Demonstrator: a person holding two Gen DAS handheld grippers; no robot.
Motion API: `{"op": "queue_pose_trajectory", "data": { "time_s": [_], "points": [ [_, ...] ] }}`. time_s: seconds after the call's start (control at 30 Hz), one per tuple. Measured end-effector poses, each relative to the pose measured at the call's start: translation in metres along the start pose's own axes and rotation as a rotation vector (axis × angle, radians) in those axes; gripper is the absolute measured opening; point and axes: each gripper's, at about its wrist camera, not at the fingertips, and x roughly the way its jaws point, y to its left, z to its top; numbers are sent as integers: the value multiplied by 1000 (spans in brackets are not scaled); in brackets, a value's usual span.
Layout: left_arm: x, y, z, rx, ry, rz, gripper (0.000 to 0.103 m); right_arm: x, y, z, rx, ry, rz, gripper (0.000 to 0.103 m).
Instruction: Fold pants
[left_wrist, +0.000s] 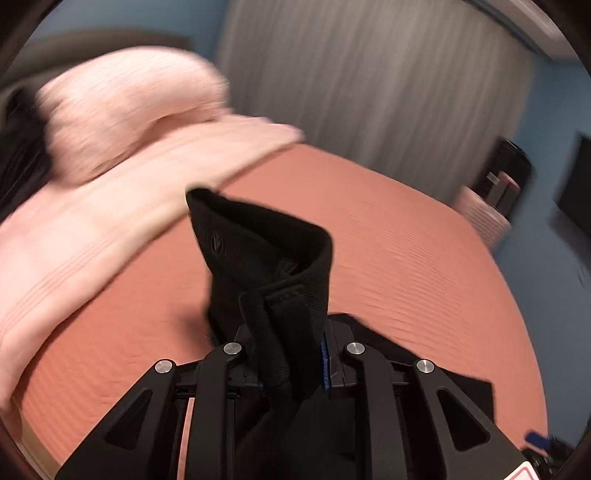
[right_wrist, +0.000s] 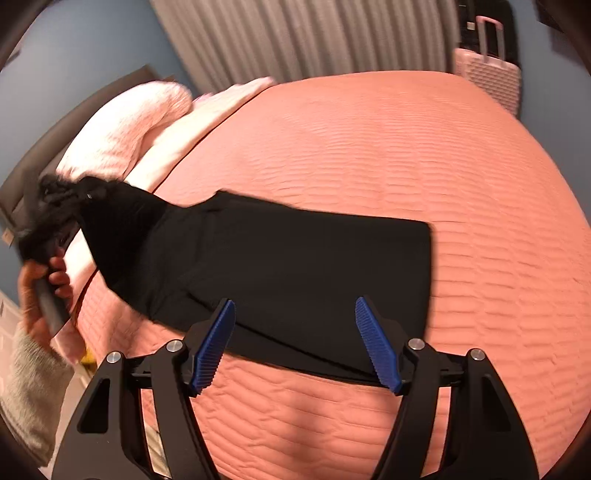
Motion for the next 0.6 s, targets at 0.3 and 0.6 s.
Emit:
{"op": "queue_pose_trajectory", "data": {
  "time_s": [0.3,0.6],
  "points": [
    [110,-255,-154,351,440,-162,20,-35,-117,-39,212,-23,-96,66],
    [81,-316,-185,500,388,-128,25,-26,-175,-42,376,-40,64,67]
  ]
}}
